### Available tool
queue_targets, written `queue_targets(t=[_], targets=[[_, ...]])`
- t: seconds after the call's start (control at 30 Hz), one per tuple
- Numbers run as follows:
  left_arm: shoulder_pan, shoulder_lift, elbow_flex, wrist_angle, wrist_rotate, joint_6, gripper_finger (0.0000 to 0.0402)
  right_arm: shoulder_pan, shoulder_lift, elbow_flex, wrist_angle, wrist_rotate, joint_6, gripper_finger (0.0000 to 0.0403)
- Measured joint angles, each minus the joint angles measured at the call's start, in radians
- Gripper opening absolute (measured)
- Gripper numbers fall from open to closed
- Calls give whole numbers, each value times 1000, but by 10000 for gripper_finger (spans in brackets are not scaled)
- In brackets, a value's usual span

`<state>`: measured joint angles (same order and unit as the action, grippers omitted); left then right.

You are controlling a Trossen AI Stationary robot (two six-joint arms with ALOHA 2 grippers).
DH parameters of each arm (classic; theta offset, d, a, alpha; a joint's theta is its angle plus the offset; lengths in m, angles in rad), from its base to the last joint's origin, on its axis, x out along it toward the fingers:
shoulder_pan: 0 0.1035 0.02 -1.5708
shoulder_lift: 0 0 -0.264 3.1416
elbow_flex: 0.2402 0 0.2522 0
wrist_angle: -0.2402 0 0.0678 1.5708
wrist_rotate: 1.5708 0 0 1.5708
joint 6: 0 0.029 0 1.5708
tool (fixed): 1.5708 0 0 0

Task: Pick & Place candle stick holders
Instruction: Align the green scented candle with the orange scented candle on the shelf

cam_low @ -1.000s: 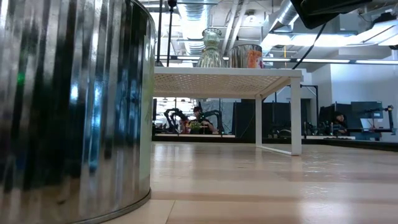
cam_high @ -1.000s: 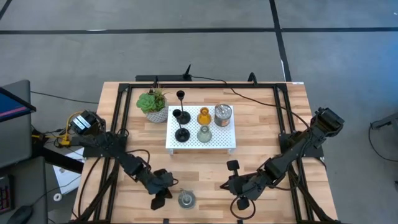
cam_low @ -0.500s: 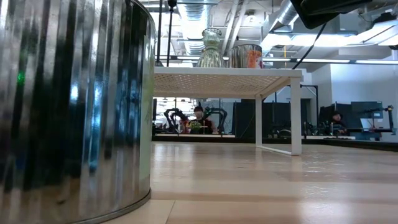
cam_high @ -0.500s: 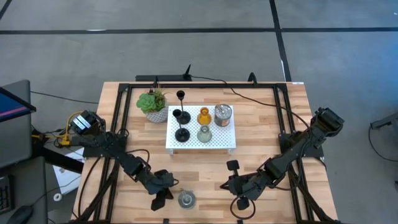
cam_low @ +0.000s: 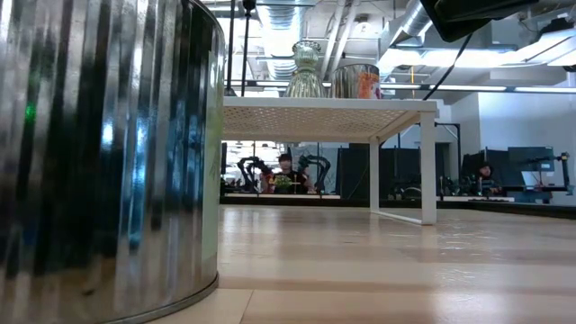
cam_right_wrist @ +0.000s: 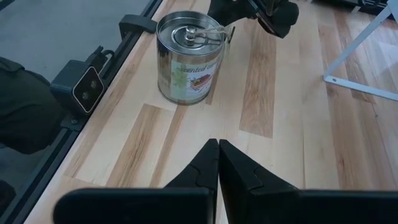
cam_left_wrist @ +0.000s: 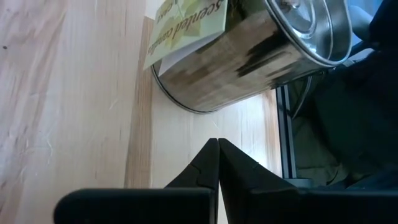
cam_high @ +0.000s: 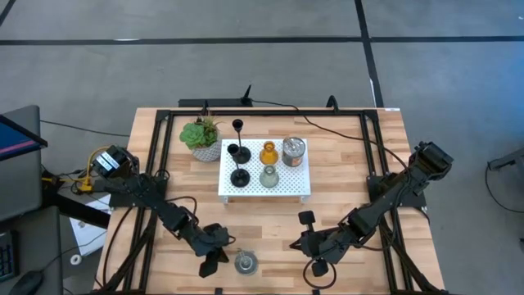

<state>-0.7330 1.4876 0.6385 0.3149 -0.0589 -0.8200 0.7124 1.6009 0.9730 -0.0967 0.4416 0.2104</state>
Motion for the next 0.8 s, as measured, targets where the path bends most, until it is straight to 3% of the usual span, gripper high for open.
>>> queue_targets(t=[0.27,0.47,0.8], targets=[[0,17,39,11,8,1,3,0,0,0,-1,0,0,3],[0,148,131,11,87,35,3,-7,0,0,-11,0,0,3],[7,267,216,91,85,74,3,-8,0,0,-15,0,8,3]])
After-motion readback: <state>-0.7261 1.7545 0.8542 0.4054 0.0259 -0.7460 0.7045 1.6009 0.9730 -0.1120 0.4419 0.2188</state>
